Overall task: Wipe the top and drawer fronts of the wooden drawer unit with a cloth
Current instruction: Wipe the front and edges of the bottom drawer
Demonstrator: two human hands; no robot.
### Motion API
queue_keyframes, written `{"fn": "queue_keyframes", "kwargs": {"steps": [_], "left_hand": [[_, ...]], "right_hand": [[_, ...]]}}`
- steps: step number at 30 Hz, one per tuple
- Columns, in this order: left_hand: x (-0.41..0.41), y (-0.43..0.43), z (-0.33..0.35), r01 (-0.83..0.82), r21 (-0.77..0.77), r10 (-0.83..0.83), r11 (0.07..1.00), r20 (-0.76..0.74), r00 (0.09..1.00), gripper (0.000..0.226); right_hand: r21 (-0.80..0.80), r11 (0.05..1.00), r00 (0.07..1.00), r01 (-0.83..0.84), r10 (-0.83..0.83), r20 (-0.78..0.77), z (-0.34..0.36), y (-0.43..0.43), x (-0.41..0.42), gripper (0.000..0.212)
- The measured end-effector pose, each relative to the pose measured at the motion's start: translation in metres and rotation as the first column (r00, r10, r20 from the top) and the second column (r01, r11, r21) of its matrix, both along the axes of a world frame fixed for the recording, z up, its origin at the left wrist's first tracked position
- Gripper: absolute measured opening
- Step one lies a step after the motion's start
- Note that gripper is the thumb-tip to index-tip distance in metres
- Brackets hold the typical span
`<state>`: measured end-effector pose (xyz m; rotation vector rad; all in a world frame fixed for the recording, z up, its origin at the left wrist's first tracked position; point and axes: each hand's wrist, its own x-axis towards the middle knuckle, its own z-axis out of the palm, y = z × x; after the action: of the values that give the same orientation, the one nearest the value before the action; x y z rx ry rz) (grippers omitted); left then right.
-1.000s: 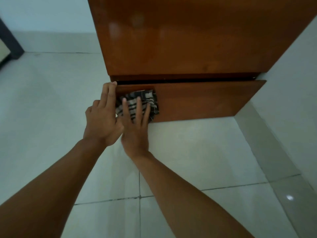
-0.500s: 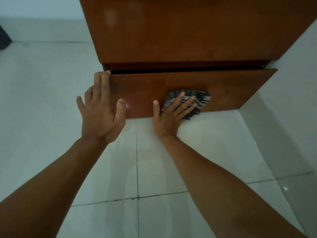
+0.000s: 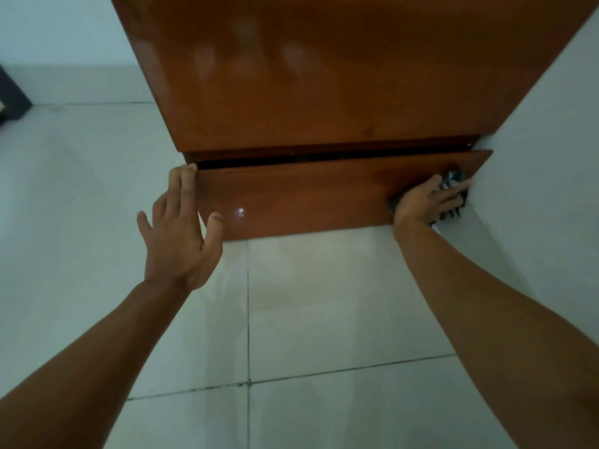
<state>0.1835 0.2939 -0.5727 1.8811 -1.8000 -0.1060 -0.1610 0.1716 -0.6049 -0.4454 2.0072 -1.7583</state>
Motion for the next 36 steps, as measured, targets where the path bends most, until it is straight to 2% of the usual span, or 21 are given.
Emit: {"fn": "queue_keyframes", "kwargs": {"steps": [3, 6, 9, 11, 13, 16, 19, 22, 36], "left_hand": [[0.001, 0.005, 0.007, -0.009, 0.063, 0.007, 0.998, 0.034, 0.999, 0.08], [0.006, 0.009, 0.013, -0.005, 0.141, -0.007, 0.99, 0.087, 0.996, 0.083], [0.003, 0.009, 0.022, -0.026, 0.226, -0.004, 0.974, 0.13, 0.992, 0.083], [-0.001, 0.009, 0.032, -0.069, 0.279, 0.02, 0.958, 0.177, 0.984, 0.082], [-0.008, 0.011, 0.042, -0.108, 0.323, 0.038, 0.94, 0.214, 0.976, 0.082], [-0.022, 0.018, 0.05, -0.139, 0.373, 0.067, 0.917, 0.198, 0.978, 0.081], [-0.033, 0.019, 0.052, -0.17, 0.401, 0.102, 0.9, 0.184, 0.978, 0.081], [-0.037, 0.013, 0.055, -0.188, 0.395, 0.125, 0.899, 0.181, 0.976, 0.083], [-0.029, 0.012, 0.045, -0.222, 0.356, 0.131, 0.908, 0.262, 0.956, 0.078]], "right_hand": [[0.05, 0.997, 0.998, 0.051, -0.05, -0.024, 0.018, 0.007, -0.003, 0.061], [0.011, 0.999, 1.0, -0.032, 0.032, -0.001, 0.028, 0.018, -0.016, 0.058], [0.059, 0.978, 0.94, -0.199, 0.208, -0.271, 0.036, 0.055, -0.008, 0.059], [0.104, 0.938, 0.787, -0.33, 0.334, -0.519, 0.044, 0.081, 0.004, 0.061], [0.201, 0.876, 0.574, -0.438, 0.445, -0.687, 0.053, 0.096, 0.013, 0.066], [0.446, 0.738, 0.327, -0.507, 0.643, -0.693, 0.064, 0.096, 0.02, 0.077], [0.648, 0.594, 0.183, -0.477, 0.788, -0.588, 0.067, 0.093, 0.028, 0.081], [0.717, 0.547, 0.15, -0.432, 0.828, -0.541, 0.065, 0.092, 0.034, 0.087], [0.746, 0.555, 0.145, -0.368, 0.827, -0.543, 0.054, 0.092, 0.04, 0.095]]}}
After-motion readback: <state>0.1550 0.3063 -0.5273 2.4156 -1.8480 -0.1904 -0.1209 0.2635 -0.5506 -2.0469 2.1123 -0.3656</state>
